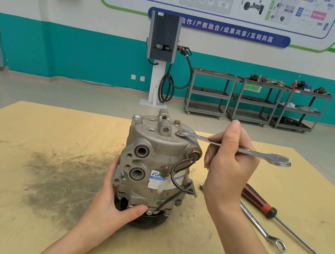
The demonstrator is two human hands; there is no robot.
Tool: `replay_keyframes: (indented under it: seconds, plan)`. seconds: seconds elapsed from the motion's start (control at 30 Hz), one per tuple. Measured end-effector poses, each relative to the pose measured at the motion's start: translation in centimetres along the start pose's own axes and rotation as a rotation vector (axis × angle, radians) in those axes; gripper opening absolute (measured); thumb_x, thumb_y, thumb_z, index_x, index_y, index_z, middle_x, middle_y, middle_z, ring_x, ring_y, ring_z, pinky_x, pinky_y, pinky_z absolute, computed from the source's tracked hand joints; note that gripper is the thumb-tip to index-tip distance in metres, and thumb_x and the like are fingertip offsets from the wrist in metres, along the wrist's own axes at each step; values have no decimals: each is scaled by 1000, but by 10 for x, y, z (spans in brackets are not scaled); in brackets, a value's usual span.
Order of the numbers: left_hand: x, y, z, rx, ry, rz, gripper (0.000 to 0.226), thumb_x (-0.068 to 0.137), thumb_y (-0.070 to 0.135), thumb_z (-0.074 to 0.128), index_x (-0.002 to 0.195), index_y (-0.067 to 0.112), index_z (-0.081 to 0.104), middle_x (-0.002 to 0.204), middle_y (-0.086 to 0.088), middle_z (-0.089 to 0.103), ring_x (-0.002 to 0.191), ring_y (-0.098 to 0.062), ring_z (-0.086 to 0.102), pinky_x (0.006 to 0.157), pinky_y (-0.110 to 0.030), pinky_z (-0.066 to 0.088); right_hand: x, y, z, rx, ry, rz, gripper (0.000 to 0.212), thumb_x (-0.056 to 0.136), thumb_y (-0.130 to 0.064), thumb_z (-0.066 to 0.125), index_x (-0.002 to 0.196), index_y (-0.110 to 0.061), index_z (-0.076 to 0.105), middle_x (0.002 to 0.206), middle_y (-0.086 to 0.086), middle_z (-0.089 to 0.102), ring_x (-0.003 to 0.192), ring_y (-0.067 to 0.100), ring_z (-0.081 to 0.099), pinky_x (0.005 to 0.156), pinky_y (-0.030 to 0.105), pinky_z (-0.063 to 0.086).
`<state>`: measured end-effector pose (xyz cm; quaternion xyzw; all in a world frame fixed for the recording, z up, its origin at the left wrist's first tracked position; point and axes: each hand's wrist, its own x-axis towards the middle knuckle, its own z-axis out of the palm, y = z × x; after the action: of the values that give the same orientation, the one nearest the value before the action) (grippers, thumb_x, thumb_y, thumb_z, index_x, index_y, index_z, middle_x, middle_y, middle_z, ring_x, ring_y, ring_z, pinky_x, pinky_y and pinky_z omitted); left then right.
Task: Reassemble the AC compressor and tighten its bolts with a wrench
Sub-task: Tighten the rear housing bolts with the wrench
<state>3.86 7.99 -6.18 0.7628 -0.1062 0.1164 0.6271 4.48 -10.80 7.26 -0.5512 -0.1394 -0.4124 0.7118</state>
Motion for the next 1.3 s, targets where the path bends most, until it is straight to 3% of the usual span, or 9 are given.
replay_keyframes:
  seconds: [0.13, 0.3, 0.97, 1.3]
  plan:
    - [0, 1, -1, -3, 0, -7, 138, 43, 77, 80, 153, 39, 6, 139, 25, 49, 120, 16, 48, 87, 5, 34, 1, 0, 0, -2, -4, -3, 43, 100, -26, 43, 60, -12, 53, 43, -8, 40, 37, 10, 36, 39, 18, 29]
    - [0, 0, 0, -1, 0, 1, 131, 49, 63, 81, 153, 36, 7, 139, 23, 50, 119, 17, 48, 87, 5, 34, 1, 0, 0, -3, 0, -8, 43, 99, -27, 43, 60, -13, 54, 43, -9, 41, 37, 10, 37, 39, 18, 29]
    - [-1, 3, 1, -8, 1, 1, 126, 50, 58, 81, 152, 38, 10, 136, 25, 52, 118, 17, 50, 86, 5, 34, 2, -2, 0, -1, -4, -5, 44, 99, -26, 42, 62, -6, 53, 42, -1, 38, 36, 10, 35, 39, 19, 29]
    - [-2, 1, 1, -17, 8, 5, 126, 57, 50, 87, 154, 35, 8, 133, 31, 51, 117, 19, 49, 86, 5, 33, 0, 0, 0, -24, 5, -27, 42, 99, -29, 44, 62, -11, 54, 42, -5, 40, 37, 9, 38, 40, 20, 30]
